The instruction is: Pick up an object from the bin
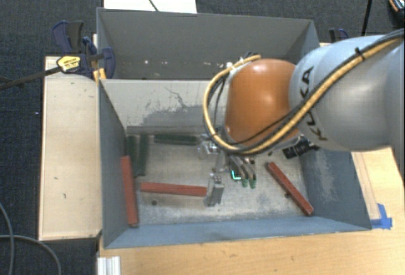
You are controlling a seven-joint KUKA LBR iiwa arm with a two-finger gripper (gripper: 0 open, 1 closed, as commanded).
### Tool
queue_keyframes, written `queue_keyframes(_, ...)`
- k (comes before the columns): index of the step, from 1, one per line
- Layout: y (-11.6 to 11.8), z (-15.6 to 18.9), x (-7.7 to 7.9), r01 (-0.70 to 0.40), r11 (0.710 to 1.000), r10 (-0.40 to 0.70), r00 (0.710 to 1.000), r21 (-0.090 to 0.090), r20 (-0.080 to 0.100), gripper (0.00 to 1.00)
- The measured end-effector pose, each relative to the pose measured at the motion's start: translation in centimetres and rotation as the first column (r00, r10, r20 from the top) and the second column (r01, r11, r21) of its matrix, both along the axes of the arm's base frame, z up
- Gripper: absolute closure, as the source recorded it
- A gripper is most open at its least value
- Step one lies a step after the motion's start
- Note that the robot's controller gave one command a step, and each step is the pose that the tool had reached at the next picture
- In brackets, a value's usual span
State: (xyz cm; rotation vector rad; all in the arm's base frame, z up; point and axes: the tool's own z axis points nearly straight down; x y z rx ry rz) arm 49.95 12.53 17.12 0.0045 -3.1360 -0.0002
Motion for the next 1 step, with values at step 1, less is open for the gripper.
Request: queue_keyframes(1, 3.99, -10.39, -1.56, 0.132, 0.991, -0.132, 0.991, 0.0, 0.003, 0.0)
